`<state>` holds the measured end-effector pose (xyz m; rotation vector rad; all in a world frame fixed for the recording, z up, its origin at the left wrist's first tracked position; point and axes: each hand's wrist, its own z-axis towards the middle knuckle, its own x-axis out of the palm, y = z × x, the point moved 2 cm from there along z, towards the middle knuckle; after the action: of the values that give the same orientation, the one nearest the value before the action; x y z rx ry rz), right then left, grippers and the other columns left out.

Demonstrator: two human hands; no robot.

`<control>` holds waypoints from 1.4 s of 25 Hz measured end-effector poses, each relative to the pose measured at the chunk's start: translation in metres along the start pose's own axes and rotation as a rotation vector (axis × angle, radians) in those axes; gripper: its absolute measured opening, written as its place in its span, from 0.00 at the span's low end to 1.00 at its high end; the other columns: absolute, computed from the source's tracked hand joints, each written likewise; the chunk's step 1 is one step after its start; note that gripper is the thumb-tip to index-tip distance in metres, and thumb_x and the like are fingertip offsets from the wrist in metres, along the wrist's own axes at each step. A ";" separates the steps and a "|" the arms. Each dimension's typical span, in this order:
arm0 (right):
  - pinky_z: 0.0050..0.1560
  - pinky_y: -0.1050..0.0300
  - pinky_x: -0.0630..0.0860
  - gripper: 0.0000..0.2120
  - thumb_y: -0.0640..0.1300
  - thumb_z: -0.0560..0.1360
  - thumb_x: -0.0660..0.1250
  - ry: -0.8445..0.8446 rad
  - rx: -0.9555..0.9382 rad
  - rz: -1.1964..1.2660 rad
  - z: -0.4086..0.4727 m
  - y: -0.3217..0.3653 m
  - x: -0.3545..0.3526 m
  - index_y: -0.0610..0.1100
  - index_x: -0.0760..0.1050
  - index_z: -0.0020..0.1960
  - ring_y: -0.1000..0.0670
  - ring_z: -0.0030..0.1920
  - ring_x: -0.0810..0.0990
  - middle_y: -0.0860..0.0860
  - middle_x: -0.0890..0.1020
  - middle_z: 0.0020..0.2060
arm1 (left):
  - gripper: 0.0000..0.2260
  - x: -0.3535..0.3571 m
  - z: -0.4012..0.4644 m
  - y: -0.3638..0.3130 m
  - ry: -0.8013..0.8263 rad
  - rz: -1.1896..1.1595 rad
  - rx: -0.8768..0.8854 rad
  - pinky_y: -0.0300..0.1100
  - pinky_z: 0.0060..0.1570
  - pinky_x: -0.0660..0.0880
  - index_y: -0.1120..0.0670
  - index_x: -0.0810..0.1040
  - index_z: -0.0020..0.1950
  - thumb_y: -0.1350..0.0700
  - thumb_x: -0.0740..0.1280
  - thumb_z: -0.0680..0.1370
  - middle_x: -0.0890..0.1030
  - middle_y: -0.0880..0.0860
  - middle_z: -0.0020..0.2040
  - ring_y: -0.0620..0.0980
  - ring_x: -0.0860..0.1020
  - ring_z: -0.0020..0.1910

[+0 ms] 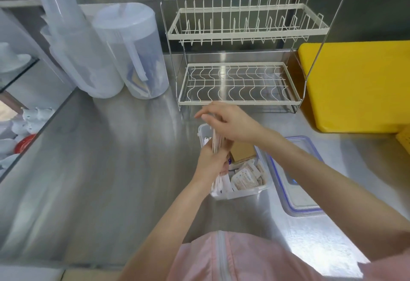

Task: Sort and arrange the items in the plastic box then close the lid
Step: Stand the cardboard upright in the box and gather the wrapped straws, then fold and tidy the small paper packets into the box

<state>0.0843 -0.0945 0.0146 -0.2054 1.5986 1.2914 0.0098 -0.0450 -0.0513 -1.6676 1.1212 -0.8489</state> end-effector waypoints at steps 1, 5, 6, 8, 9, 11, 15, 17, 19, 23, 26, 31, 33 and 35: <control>0.57 0.61 0.66 0.15 0.43 0.79 0.57 -0.007 0.062 0.048 0.003 -0.006 -0.001 0.42 0.71 0.63 0.47 0.58 0.75 0.44 0.78 0.57 | 0.12 -0.002 0.001 0.002 -0.013 -0.041 -0.060 0.35 0.19 0.57 0.54 0.65 0.36 0.50 0.62 0.76 0.62 0.46 0.20 0.43 0.59 0.18; 0.58 0.58 0.67 0.16 0.47 0.79 0.54 -0.057 0.304 0.296 0.002 -0.033 0.002 0.44 0.70 0.64 0.49 0.61 0.74 0.47 0.77 0.61 | 0.10 -0.004 0.005 0.003 -0.003 -0.147 -0.295 0.34 0.16 0.62 0.55 0.66 0.37 0.57 0.53 0.78 0.67 0.48 0.20 0.44 0.65 0.16; 0.59 0.58 0.68 0.16 0.47 0.79 0.54 -0.055 0.346 0.369 -0.003 -0.038 0.005 0.43 0.72 0.63 0.49 0.61 0.74 0.47 0.77 0.60 | 0.09 -0.003 0.008 0.003 -0.003 -0.089 -0.312 0.34 0.15 0.65 0.57 0.67 0.39 0.61 0.52 0.78 0.70 0.49 0.19 0.43 0.68 0.15; 0.61 0.54 0.70 0.15 0.45 0.79 0.54 -0.082 0.397 0.471 -0.012 -0.047 0.012 0.42 0.74 0.59 0.48 0.58 0.76 0.45 0.79 0.57 | 0.09 0.001 0.016 0.006 -0.009 0.016 -0.338 0.36 0.20 0.74 0.63 0.70 0.50 0.65 0.51 0.77 0.77 0.56 0.27 0.45 0.76 0.19; 0.60 0.55 0.71 0.14 0.44 0.79 0.54 -0.123 0.410 0.515 -0.017 -0.050 0.013 0.42 0.75 0.57 0.48 0.55 0.77 0.45 0.80 0.54 | 0.12 0.003 0.021 0.010 -0.011 0.051 -0.362 0.42 0.29 0.79 0.66 0.70 0.56 0.66 0.52 0.77 0.80 0.61 0.36 0.49 0.81 0.27; 0.53 0.60 0.73 0.12 0.42 0.79 0.55 -0.219 0.432 0.611 -0.026 -0.056 0.015 0.44 0.76 0.52 0.52 0.49 0.78 0.48 0.81 0.46 | 0.18 0.004 0.029 0.019 -0.012 0.156 -0.391 0.54 0.51 0.78 0.65 0.66 0.66 0.66 0.53 0.76 0.78 0.66 0.55 0.59 0.81 0.50; 0.41 0.71 0.75 0.11 0.42 0.79 0.55 -0.273 0.465 0.703 -0.039 -0.066 0.016 0.45 0.76 0.48 0.57 0.41 0.78 0.54 0.80 0.39 | 0.23 0.010 0.035 0.026 -0.012 0.261 -0.401 0.52 0.60 0.73 0.63 0.60 0.71 0.65 0.55 0.75 0.72 0.66 0.65 0.62 0.73 0.62; 0.37 0.74 0.75 0.12 0.41 0.79 0.55 -0.290 0.471 0.716 -0.043 -0.068 0.018 0.45 0.77 0.47 0.59 0.38 0.77 0.54 0.79 0.37 | 0.20 0.011 0.037 0.026 -0.029 0.286 -0.402 0.53 0.61 0.72 0.65 0.65 0.67 0.65 0.56 0.74 0.73 0.66 0.63 0.62 0.74 0.61; 0.36 0.74 0.74 0.12 0.39 0.79 0.54 -0.305 0.489 0.735 -0.044 -0.068 0.020 0.42 0.77 0.49 0.58 0.37 0.77 0.52 0.79 0.37 | 0.14 0.011 0.034 0.024 -0.040 0.257 -0.383 0.53 0.62 0.72 0.65 0.70 0.58 0.65 0.56 0.74 0.75 0.64 0.58 0.62 0.74 0.58; 0.43 0.70 0.77 0.13 0.39 0.79 0.53 -0.226 0.539 0.761 -0.048 -0.067 0.024 0.41 0.77 0.50 0.51 0.45 0.80 0.46 0.81 0.45 | 0.11 0.003 0.028 0.006 -0.042 0.243 -0.229 0.39 0.48 0.70 0.60 0.69 0.58 0.61 0.55 0.76 0.75 0.52 0.49 0.48 0.73 0.49; 0.54 0.59 0.75 0.15 0.43 0.79 0.54 0.078 0.589 0.579 -0.057 -0.060 0.037 0.37 0.77 0.54 0.48 0.51 0.80 0.45 0.82 0.48 | 0.16 -0.018 0.021 0.003 -0.152 0.289 -0.041 0.33 0.51 0.66 0.54 0.68 0.64 0.62 0.56 0.77 0.75 0.48 0.58 0.43 0.73 0.55; 0.45 0.55 0.66 0.13 0.45 0.78 0.52 0.351 0.614 0.173 -0.064 -0.048 0.070 0.38 0.69 0.43 0.46 0.45 0.73 0.42 0.74 0.41 | 0.22 -0.041 0.001 0.044 -0.207 0.278 -0.168 0.36 0.59 0.61 0.54 0.61 0.72 0.57 0.59 0.78 0.66 0.54 0.72 0.49 0.67 0.68; 0.43 0.56 0.67 0.12 0.44 0.78 0.51 0.359 0.595 0.008 -0.063 -0.044 0.077 0.40 0.71 0.45 0.47 0.43 0.72 0.45 0.74 0.41 | 0.21 -0.041 -0.004 0.056 -0.164 0.235 -0.170 0.38 0.63 0.62 0.53 0.63 0.71 0.55 0.59 0.79 0.67 0.53 0.71 0.50 0.68 0.68; 0.49 0.51 0.74 0.13 0.42 0.78 0.52 0.355 0.578 -0.071 -0.061 -0.046 0.085 0.37 0.74 0.49 0.43 0.47 0.77 0.42 0.79 0.46 | 0.16 -0.040 -0.004 0.058 -0.143 0.157 -0.131 0.42 0.62 0.68 0.51 0.69 0.67 0.56 0.59 0.78 0.73 0.52 0.67 0.47 0.73 0.61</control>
<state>0.0399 -0.1246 -0.0861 -0.1308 2.1773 0.7171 -0.0248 -0.0183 -0.1068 -1.6928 1.2108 -0.5588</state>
